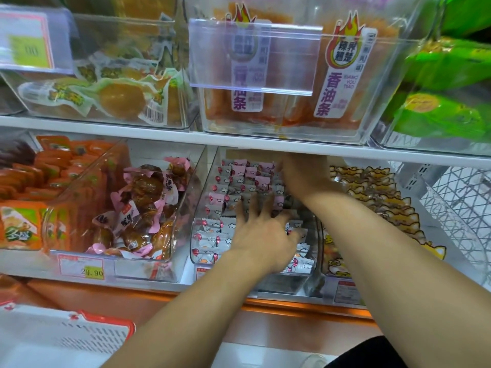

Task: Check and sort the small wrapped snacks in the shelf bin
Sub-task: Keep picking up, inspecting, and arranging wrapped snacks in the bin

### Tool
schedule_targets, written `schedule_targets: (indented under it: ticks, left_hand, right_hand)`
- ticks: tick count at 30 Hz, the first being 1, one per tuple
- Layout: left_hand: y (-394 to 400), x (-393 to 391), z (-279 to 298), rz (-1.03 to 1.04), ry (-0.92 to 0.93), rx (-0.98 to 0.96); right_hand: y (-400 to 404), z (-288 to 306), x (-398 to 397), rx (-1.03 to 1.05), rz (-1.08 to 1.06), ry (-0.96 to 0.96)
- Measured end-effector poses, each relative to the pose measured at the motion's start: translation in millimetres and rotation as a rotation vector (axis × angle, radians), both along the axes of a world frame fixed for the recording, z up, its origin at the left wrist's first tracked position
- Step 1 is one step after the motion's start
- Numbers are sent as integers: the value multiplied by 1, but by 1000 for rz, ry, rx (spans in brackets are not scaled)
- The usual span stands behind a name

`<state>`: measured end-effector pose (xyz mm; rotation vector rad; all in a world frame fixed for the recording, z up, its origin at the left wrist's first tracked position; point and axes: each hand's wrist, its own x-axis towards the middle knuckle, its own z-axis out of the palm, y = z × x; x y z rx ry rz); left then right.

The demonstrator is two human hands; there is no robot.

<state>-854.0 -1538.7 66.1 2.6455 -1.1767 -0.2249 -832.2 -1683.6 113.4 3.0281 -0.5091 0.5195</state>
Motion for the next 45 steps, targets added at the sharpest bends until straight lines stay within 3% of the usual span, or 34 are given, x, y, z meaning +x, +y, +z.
schedule_targets:
  ticks: [7,11,16,19,28,32,35,37,39,41,45]
  left_hand:
    - [-5,9,4,-24,-2,-33]
    - [-9,18,7,-46,27,1]
    - [-9,16,9,-48,-3,8]
    - [-7,17,10,-56,-2,17]
    - [11,7,22,-38,17,-159]
    - [43,-4,34,63,123,-495]
    - [78,-10,44,218,252,-756]
    - [102,-12,48,318,372,-863]
    - [123,-16,53,355,605,-986]
    - [137,-21,58,363,821,-1100]
    - [160,-29,53,416,912,-1149]
  right_hand:
    - [3,-6,4,-183,-37,252]
    - [2,-12,4,-188,-38,199]
    - [1,-8,7,-44,-60,109]
    - [6,-5,2,62,-71,-41]
    - [15,4,-44,556,-184,-463]
    - [30,7,-73,756,-149,-638]
    - [52,15,-93,1203,-124,-719]
    - [69,22,-107,1649,-34,-698]
    - [85,27,-120,1971,-7,-607]
    - [99,29,-130,2136,5,-498]
    - [116,27,-141,2259,-5,-374]
